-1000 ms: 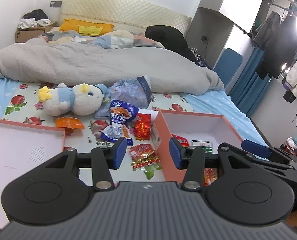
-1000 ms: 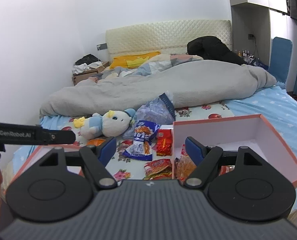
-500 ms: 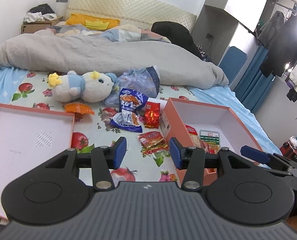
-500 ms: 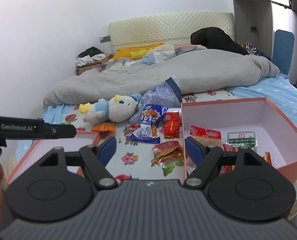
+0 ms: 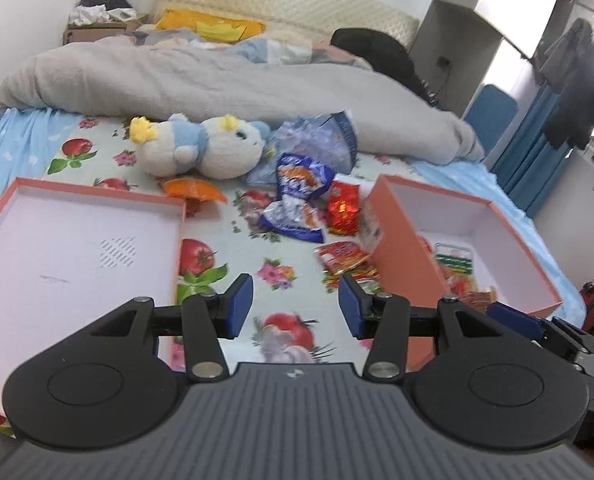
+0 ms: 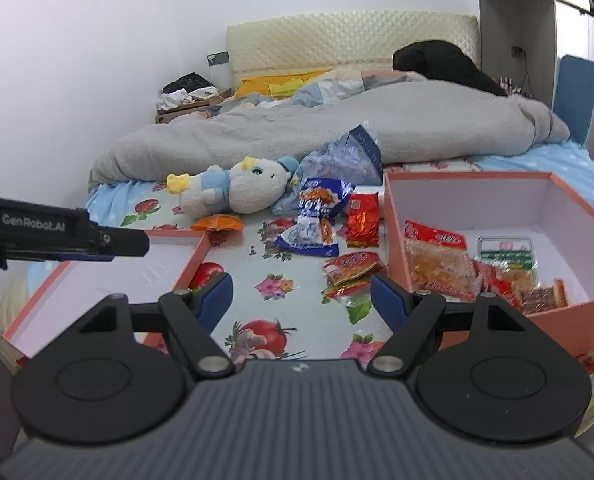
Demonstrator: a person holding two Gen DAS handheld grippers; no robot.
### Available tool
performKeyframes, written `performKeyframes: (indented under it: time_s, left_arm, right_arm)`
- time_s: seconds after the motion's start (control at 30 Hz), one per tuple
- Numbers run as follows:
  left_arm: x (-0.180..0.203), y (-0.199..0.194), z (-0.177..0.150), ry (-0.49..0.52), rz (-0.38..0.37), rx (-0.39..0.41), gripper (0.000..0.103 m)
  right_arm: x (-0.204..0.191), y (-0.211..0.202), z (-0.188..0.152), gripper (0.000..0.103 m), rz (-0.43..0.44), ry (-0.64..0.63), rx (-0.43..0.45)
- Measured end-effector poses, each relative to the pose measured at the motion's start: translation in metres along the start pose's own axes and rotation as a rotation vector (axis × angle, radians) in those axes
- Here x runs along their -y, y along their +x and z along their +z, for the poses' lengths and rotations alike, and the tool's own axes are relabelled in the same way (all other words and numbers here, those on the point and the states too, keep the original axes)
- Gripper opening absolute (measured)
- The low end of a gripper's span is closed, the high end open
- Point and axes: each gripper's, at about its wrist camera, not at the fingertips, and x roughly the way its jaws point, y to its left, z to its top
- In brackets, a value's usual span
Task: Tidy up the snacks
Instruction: 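Pull both open grippers back out of the box toward the pile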
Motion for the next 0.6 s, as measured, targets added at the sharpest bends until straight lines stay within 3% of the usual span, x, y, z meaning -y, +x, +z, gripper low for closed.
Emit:
performKeyframes:
  time_s: [0.53,0.6]
  left_arm:
    - [-0.026,0.066,0.022,0.001,0.05,-0.067,0.054]
    - [-0.029,0.073,0.026,-0.009,0.053,-0.071,0.063]
  right_arm:
    - [-0.012,0.056,-0.005,0.077,-0.012,-0.048,-0.016]
    - [-0.013,0.065,-0.004,0.077,-0.017,-0.057,-0.017]
